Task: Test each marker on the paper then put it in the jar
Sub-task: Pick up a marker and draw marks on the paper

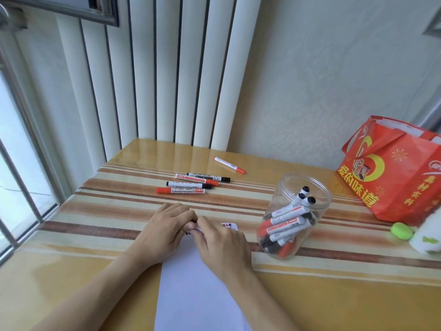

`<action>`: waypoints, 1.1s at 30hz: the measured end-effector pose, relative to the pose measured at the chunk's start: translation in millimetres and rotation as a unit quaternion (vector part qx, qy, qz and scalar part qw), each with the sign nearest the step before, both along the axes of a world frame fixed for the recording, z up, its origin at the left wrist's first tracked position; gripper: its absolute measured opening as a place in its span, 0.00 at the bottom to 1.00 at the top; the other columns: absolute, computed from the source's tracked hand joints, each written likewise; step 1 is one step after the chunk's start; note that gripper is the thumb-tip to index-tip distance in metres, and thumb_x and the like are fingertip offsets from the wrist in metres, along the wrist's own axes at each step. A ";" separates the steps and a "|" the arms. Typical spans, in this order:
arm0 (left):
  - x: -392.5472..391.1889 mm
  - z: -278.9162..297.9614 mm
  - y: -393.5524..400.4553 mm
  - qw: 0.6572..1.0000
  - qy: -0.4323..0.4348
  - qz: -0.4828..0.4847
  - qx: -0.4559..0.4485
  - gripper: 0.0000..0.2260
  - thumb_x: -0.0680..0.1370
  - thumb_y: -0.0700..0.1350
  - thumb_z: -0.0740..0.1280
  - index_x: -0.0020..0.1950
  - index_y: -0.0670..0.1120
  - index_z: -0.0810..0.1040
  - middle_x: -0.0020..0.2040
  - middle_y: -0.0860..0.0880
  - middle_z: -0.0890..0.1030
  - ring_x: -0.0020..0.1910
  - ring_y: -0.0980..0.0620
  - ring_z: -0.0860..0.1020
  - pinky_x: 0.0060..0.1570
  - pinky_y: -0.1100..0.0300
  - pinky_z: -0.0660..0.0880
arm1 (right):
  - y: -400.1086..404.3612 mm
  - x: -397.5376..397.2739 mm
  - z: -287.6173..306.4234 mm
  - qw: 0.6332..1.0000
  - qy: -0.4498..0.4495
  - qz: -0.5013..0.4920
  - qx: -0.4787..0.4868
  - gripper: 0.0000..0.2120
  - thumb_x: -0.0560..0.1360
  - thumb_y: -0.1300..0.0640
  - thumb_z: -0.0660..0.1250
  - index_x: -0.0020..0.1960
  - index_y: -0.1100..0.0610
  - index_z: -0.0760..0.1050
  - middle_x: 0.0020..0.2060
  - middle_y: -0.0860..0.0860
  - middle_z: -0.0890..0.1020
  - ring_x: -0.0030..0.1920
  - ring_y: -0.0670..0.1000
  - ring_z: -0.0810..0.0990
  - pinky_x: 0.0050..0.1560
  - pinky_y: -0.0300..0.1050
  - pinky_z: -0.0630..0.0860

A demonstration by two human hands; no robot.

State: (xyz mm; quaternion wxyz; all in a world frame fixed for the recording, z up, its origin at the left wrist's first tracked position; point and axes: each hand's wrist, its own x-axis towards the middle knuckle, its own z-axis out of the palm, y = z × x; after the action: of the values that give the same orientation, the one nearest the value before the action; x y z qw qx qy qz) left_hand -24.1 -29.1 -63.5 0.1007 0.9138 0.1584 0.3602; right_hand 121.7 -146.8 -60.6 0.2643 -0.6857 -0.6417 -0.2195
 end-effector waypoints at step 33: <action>-31.7 -2.2 -1.7 0.955 0.257 0.085 -0.123 0.40 0.73 0.79 0.45 0.81 0.62 0.54 0.76 0.57 0.54 0.75 0.57 0.56 0.80 0.54 0.46 | -12.7 43.6 21.6 0.727 0.671 0.144 -0.016 0.14 0.79 0.70 0.62 0.62 0.61 0.76 0.41 0.55 0.84 0.41 0.53 0.83 0.39 0.42 0.75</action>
State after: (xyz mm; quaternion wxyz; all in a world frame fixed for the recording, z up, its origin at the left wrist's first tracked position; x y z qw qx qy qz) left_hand -55.8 -30.8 -65.8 0.1368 0.9393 0.2989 0.0985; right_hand 165.3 -159.5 -39.1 0.6432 -0.5576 -0.3917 0.3493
